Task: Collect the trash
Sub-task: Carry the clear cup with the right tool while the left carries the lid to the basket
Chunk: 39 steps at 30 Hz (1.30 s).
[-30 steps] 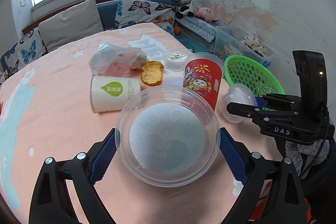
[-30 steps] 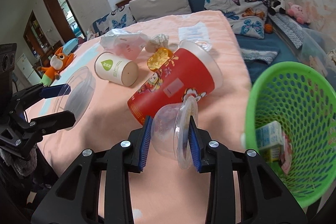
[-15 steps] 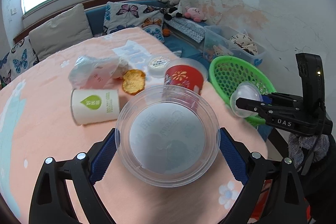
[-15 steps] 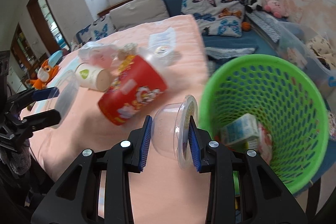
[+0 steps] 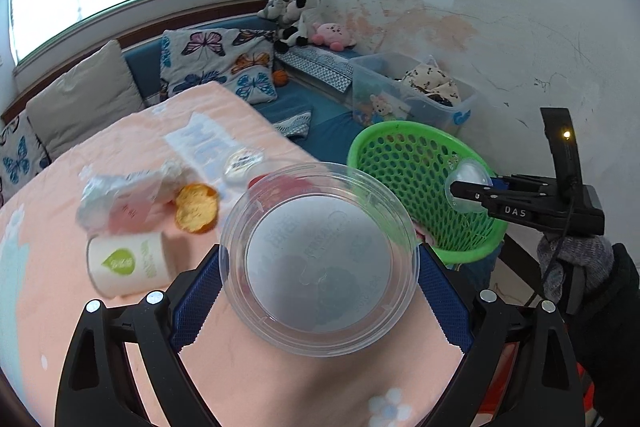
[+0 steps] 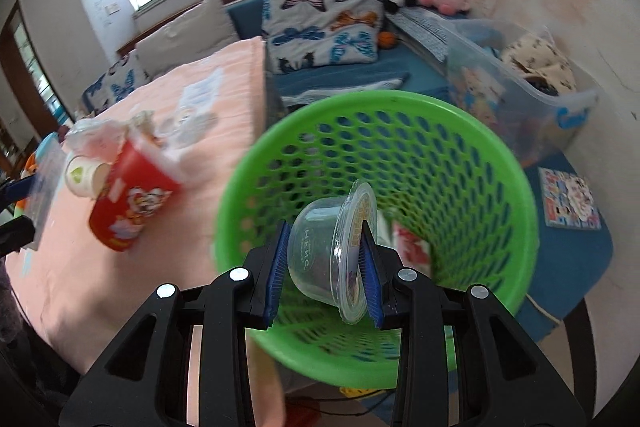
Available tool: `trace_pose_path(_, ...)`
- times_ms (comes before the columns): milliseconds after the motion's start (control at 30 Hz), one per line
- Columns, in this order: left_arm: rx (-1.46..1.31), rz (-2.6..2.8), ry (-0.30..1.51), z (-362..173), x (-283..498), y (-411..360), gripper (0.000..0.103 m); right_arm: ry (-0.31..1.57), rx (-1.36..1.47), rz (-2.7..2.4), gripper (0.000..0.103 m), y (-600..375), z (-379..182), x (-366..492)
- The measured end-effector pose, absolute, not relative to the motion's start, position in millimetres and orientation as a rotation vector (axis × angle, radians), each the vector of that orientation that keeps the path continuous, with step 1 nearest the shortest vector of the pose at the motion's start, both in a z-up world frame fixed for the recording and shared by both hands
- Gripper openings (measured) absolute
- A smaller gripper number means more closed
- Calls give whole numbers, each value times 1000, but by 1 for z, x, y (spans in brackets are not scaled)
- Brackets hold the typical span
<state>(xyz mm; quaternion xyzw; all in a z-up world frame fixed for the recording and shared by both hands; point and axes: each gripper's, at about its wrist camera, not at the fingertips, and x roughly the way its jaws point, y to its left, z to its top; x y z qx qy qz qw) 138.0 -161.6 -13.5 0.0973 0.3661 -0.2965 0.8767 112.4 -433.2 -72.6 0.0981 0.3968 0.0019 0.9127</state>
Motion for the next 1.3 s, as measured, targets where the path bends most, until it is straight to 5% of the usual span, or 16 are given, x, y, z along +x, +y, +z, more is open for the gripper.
trace_pose_path(167, 218, -646, 765, -9, 145, -188, 90, 818, 236, -32, 36, -451, -79, 111)
trace_pose_path(300, 243, -669, 760, -7, 151, -211, 90, 809, 251, -56, 49, -461, -80, 106)
trace_pose_path(767, 291, -723, 821, -23, 175, -287, 90, 753, 296, -102, 66, -481, -70, 69)
trace_pose_path(1300, 350, -740, 903, -56, 181, -329, 91, 747, 336, -107, 69, -487, -73, 55)
